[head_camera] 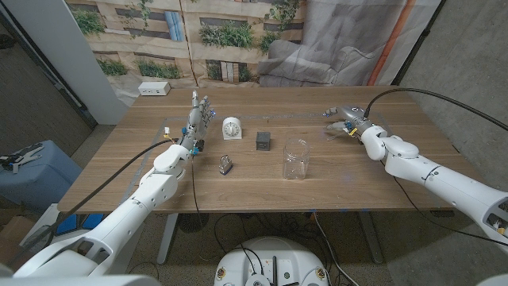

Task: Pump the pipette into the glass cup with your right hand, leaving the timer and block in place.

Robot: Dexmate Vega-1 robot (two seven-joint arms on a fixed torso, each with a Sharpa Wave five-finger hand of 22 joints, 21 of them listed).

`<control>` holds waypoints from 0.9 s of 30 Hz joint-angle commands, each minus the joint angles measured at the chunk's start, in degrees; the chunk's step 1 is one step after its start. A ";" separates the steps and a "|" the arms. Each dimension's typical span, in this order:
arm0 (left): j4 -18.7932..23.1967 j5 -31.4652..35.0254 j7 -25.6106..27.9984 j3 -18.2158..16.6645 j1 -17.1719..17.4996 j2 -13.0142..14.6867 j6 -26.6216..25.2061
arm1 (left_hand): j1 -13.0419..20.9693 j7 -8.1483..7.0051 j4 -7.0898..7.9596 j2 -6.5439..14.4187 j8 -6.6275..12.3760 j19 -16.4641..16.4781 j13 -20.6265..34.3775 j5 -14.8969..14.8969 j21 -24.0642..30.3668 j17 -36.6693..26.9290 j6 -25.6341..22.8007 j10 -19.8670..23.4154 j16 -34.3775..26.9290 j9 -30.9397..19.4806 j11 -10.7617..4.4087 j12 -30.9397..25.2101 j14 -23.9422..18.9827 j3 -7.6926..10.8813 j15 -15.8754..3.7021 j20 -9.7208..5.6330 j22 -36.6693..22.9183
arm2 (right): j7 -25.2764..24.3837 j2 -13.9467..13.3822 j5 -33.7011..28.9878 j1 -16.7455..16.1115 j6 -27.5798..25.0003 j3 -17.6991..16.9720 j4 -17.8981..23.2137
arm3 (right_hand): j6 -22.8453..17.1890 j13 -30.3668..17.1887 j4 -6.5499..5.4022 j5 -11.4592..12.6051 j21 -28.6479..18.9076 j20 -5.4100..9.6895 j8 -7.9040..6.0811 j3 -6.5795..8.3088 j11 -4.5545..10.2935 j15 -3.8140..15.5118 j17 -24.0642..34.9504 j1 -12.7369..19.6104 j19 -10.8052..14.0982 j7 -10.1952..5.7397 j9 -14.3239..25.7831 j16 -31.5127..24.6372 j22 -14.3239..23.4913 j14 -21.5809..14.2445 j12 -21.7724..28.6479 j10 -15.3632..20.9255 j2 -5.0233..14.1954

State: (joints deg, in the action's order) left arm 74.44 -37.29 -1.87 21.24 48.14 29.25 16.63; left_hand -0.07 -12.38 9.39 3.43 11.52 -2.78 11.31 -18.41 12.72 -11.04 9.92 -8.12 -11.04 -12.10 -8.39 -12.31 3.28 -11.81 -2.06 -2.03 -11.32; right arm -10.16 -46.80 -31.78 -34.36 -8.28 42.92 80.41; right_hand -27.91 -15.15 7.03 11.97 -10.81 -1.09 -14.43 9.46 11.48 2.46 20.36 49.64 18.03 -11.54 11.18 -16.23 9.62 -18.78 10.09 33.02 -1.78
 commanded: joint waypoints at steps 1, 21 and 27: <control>0.05 0.00 -0.04 -0.01 0.02 0.01 -0.01 | -0.05 -0.33 -0.01 2.51 0.35 -0.30 0.32 -0.41 0.31 -0.35 0.09 -0.04 -0.33 -0.14 -0.20 -0.26 0.51 -0.38 -6.56 -5.15 -0.12 | 3.44 0.00 2.41 0.31 -0.85 -0.76 0.61 | 1.81 0.32 0.13 0.57 0.23 -0.25 0.83 -0.29 -0.77 4.38 -0.22 -0.88 -1.03 0.38 0.02 0.80 0.16 1.83 -0.21 -3.18 0.10; 0.02 0.00 -0.06 0.00 0.02 0.00 0.02 | -0.06 -0.33 -0.01 2.51 0.35 -0.33 0.32 -0.41 0.30 -0.35 0.10 -0.05 -0.32 -0.14 -0.23 -0.26 0.52 -0.38 -6.61 -5.15 -0.12 | -5.61 3.19 19.19 -5.29 7.58 -9.37 -1.43 | 5.86 1.68 -3.67 -0.92 -0.69 1.29 2.56 -1.35 -4.36 2.08 -0.90 -9.28 1.41 3.77 -0.06 2.34 0.15 5.35 0.20 -8.28 3.92; 0.02 0.00 -0.07 0.00 0.01 0.00 0.01 | -0.07 -0.33 0.00 2.50 0.35 -0.32 0.32 -0.41 0.30 -0.35 0.09 -0.03 -0.33 -0.14 -0.16 -0.27 0.51 -0.38 -6.64 -5.15 -0.12 | -5.52 4.63 26.12 -6.77 11.78 -11.95 -2.57 | 6.59 2.20 -4.86 -1.42 -0.70 1.87 2.91 -1.83 -5.57 1.54 -1.16 -12.08 2.09 4.88 -0.18 2.38 0.15 5.24 0.27 -9.36 4.86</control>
State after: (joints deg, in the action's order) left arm 74.49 -37.29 -1.78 21.24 48.16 29.22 16.64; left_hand -0.07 -12.38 9.39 3.43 11.52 -2.78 11.31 -18.41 12.72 -11.04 9.92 -8.12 -11.04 -12.10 -8.39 -12.31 3.28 -11.81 -2.06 -2.03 -11.32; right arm -13.97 -44.43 -16.40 -38.44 -2.63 35.44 79.53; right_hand -21.48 -13.04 3.07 10.80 -11.31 0.62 -11.99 7.58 6.52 2.36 19.13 39.29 19.51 -7.33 10.92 -13.94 9.63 -13.42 10.19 24.00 2.64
